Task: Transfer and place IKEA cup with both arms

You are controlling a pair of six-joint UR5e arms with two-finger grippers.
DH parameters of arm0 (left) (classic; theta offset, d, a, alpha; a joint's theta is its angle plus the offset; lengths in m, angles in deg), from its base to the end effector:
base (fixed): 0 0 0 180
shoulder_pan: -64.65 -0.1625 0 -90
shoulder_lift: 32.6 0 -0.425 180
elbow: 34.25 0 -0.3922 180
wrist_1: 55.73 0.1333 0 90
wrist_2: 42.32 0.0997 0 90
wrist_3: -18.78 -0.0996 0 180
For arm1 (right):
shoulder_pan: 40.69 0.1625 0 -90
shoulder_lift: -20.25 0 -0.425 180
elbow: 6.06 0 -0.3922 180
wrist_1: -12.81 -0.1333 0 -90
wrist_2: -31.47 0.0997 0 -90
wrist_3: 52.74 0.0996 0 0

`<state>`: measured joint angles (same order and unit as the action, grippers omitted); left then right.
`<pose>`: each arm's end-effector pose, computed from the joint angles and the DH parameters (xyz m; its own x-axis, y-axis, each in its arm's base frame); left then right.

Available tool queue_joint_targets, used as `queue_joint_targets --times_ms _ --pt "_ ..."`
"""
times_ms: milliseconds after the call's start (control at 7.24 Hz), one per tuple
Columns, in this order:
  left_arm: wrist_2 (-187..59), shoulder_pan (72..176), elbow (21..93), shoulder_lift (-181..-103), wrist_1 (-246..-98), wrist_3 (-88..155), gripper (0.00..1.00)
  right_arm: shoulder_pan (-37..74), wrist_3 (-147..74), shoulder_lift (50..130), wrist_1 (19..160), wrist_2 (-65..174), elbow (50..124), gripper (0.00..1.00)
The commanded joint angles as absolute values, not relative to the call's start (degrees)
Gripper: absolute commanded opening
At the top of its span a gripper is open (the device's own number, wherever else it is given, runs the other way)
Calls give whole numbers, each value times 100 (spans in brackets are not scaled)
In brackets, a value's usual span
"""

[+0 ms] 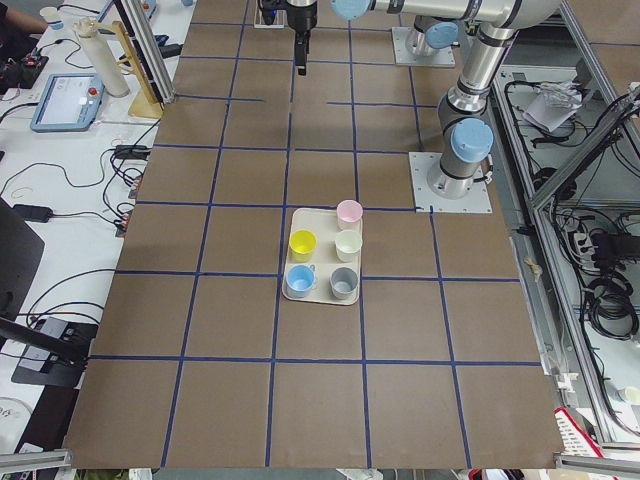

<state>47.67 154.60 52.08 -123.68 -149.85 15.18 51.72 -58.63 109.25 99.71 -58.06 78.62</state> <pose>-0.1329 -0.4969 0.5029 -0.9981 0.0619 0.0019 0.0619 0.9977 0.0266 0.1550 -0.4942 0.5195 -0.9895 -0.1445 -0.0060 -0.1443 0.9893 -0.0220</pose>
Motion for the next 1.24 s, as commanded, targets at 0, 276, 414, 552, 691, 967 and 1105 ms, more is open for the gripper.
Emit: queue_joint_targets --times_ms 0,276,414,552,691,967,1105 --pt "4750 15465 5206 -12436 -14951 1518 100 5072 -6038 10920 9947 -6010 7875 100" --pt "4759 15483 5232 -12427 -14986 1518 100 4521 -6083 10868 9973 -5994 7876 100" --pt "4759 15483 5224 -12383 -14986 1518 100 4213 -6126 10693 10138 -6002 7893 100" --pt "4759 15483 5232 -12374 -14986 1518 100 4088 -6692 10456 10558 -6002 7911 100" --pt "4759 15491 5232 -12383 -14986 1526 100 4000 -7316 10271 10779 -5889 7998 100" --pt "4759 15492 5259 -12357 -14995 1526 100 3492 -7628 9885 11436 -5879 8025 100" --pt "4777 15492 5267 -12304 -14995 1526 100 3298 -8535 9639 11536 -5731 8025 100"
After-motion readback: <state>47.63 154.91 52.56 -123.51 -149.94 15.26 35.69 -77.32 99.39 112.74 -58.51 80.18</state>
